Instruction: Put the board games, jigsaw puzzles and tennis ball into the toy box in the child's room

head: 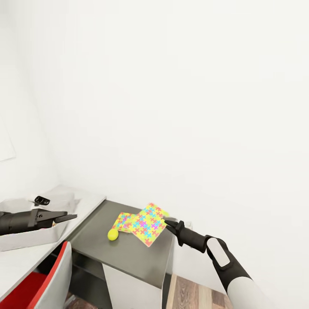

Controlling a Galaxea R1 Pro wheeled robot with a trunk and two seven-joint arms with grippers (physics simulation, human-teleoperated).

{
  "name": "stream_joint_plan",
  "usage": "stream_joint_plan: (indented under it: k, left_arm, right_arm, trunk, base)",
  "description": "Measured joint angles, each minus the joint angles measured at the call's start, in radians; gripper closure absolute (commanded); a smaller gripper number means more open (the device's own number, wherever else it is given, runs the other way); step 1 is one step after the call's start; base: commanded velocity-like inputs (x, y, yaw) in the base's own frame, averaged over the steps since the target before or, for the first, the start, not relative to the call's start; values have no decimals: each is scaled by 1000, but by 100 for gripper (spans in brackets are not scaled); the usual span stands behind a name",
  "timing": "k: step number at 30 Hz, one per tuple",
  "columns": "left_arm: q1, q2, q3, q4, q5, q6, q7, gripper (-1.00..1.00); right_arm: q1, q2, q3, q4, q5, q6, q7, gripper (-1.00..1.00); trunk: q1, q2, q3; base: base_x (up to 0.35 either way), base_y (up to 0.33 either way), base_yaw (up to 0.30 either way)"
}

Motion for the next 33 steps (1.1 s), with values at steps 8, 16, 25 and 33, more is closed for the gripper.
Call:
stream_joint_plan:
  k: [8, 16, 25, 33]
  left_arm:
    - [0, 1, 3, 0, 0, 1, 0, -100]
    - [0, 6, 3, 4, -1, 1, 0, -100]
    - [1, 35, 6, 16, 2, 2, 0, -100]
    - [2, 107, 6, 80, 6, 1, 0, -100]
  right_arm:
    - [0, 0, 0, 0, -1, -51, -3, 100]
    - [-1, 1, 3, -2, -1, -54, -6, 100]
    - [-57, 17, 51, -176, -8, 67, -199, 100]
    - [-94, 19, 39, -297, -45, 145, -327, 100]
  trunk:
    - [-31, 55, 24]
    - [-46, 83, 37]
    - [-46, 83, 37]
    - [-46, 83, 37]
  base:
    - [0, 0, 282]
    - [0, 0, 283]
    - [0, 0, 270]
    - [0, 0, 45]
